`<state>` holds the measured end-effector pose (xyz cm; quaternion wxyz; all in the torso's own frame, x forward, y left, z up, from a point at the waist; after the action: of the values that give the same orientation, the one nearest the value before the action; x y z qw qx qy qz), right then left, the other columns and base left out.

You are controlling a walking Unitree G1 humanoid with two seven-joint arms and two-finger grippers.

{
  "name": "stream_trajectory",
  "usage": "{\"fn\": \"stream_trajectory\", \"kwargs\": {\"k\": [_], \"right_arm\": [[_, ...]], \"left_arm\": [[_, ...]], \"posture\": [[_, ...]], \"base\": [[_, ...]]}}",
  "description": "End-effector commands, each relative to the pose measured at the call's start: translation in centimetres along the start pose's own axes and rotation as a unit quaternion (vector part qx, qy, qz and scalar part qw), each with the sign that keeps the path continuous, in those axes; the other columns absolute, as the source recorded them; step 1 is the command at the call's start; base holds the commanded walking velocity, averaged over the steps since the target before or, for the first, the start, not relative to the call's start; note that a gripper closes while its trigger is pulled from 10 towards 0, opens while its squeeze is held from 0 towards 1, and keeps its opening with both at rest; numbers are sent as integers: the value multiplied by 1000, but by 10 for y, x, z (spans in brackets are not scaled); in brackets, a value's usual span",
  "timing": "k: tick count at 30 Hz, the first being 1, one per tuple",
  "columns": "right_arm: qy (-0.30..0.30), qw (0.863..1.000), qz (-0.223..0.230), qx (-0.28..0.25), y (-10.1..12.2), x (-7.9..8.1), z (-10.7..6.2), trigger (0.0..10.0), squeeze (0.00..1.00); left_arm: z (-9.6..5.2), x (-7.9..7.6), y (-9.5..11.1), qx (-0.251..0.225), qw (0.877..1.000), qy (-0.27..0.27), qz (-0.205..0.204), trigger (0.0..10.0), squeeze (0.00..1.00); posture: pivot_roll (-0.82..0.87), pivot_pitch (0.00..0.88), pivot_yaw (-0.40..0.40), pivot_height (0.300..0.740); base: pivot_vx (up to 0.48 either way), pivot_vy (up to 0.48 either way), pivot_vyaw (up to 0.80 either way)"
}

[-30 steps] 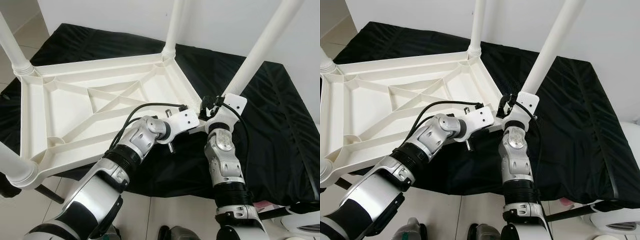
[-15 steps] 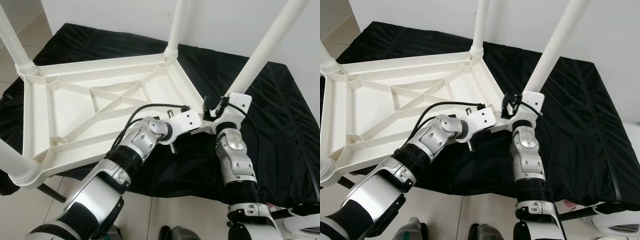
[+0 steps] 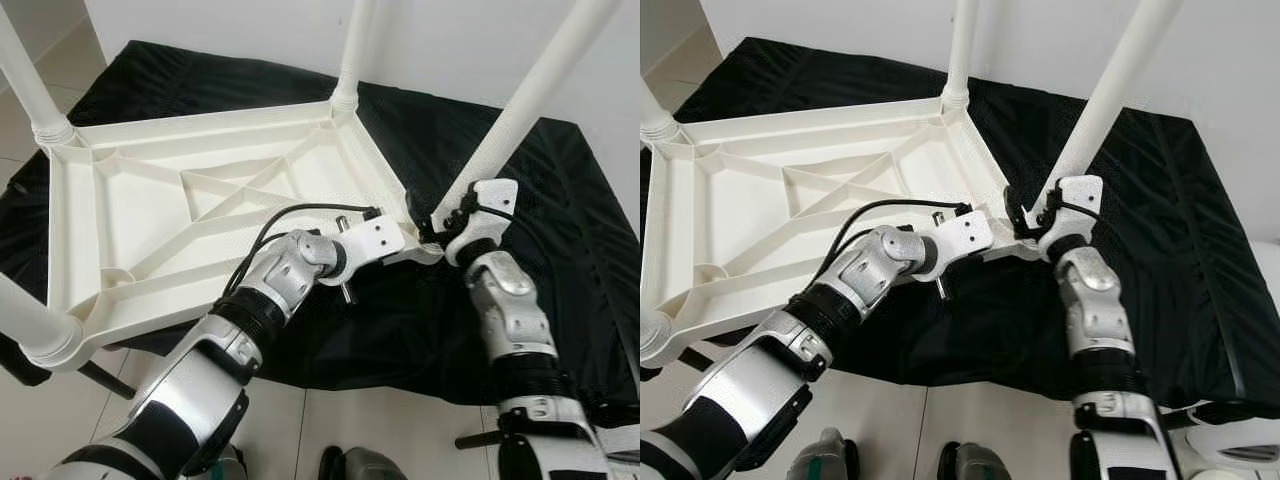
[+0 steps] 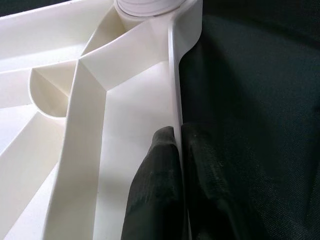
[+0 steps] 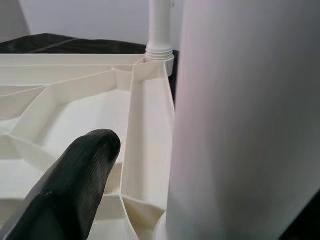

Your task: Building children table

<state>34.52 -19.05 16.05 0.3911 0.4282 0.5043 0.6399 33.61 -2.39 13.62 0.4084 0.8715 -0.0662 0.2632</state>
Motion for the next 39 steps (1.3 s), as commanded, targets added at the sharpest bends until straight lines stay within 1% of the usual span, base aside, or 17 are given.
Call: {"fn": "stream_trajectory", "kwargs": {"k": [1, 3, 5, 6, 8, 11, 17, 18, 22, 23, 24, 26, 27, 28, 29, 30, 39], "right_arm": [[16, 1000, 0, 7, -2, -1, 0, 10000, 0], [27, 1000, -7, 7, -1, -4, -1, 10000, 0], [49, 999, -10, 13, 2, -13, -2, 10000, 0], [49, 999, -10, 13, 2, -13, -2, 10000, 0], [70, 997, -11, 18, 5, -20, -3, 10000, 0], [89, 996, -17, 24, 7, -23, -4, 10000, 0], [102, 994, -26, 30, 11, -30, -4, 10000, 0], [107, 993, -31, 34, 13, -34, -4, 10000, 0], [109, 993, -36, 40, 14, -38, -4, 10000, 0], [112, 992, -38, 42, 14, -40, -4, 8039, 0], [116, 991, -39, 45, 14, -43, -4, 6549, 0], [116, 991, -39, 45, 14, -43, -4, 6549, 0], [119, 991, -39, 47, 14, -44, -5, 5804, 0], [120, 991, -40, 49, 14, -45, -5, 2078, 0], [120, 991, -40, 49, 14, -45, -5, 2078, 0], [121, 990, -41, 50, 14, -46, -5, 0, 0], [127, 989, -35, 61, 7, -47, -8, 0, 0]], "left_arm": [[6, -17, -12, 28, 999, -28, -4, 10000, 0], [6, -17, -12, 28, 999, -29, -3, 10000, 0], [6, -17, -12, 28, 999, -29, -2, 10000, 0], [6, -17, -12, 28, 999, -29, -2, 10000, 0], [5, -17, -13, 29, 999, -31, -1, 10000, 0], [5, -17, -13, 29, 999, -32, 0, 10000, 0], [5, -17, -13, 30, 999, -33, 0, 10000, 0], [5, -17, -13, 30, 999, -33, 0, 10000, 0], [4, -16, -13, 30, 999, -33, -1, 10000, 0], [4, -16, -13, 30, 999, -33, -1, 10000, 0], [4, -16, -12, 29, 999, -32, -1, 10000, 0], [4, -16, -12, 29, 999, -32, -1, 10000, 0], [4, -16, -12, 29, 999, -32, 0, 10000, 0], [5, -16, -12, 29, 999, -32, -1, 10000, 0], [5, -16, -12, 29, 999, -32, -1, 10000, 0], [5, -16, -12, 29, 999, -32, -1, 10000, 0], [4, -15, -13, 29, 999, -31, -2, 10000, 0]], "posture": [[32, 30, -64, 740], [33, 30, -63, 740], [34, 31, -62, 740], [34, 31, -62, 740], [35, 33, -58, 740], [37, 35, -56, 740], [37, 39, -54, 740], [37, 39, -55, 740], [36, 43, -55, 740], [36, 43, -55, 740], [34, 46, -55, 740], [34, 46, -55, 740], [33, 47, -54, 740], [32, 49, -55, 740], [32, 49, -55, 740], [32, 50, -56, 740], [31, 56, -59, 740]], "base": [[0, 0, 0], [0, 0, 0], [0, 0, 0], [0, 0, 0], [0, 0, 0], [0, 0, 0], [0, 0, 0], [0, 0, 0], [0, 0, 0], [0, 0, 0], [0, 0, 0], [0, 0, 0], [0, 0, 0], [0, 0, 0], [0, 0, 0], [0, 0, 0], [0, 0, 0]]}}
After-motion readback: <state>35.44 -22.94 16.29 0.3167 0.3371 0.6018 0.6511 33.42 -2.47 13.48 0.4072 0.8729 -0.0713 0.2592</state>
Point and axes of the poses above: a point about 5 cm out from each wrist's last joint towards the gripper, its own z axis pointing out of the wrist towards the gripper, its own y axis along the axis of the wrist's last joint, x = y × z, the point moved 1 cm from there along z, pointing out of the wrist towards the gripper, and after that the axes turned 11 degrees about z, right-handed, at the moved point
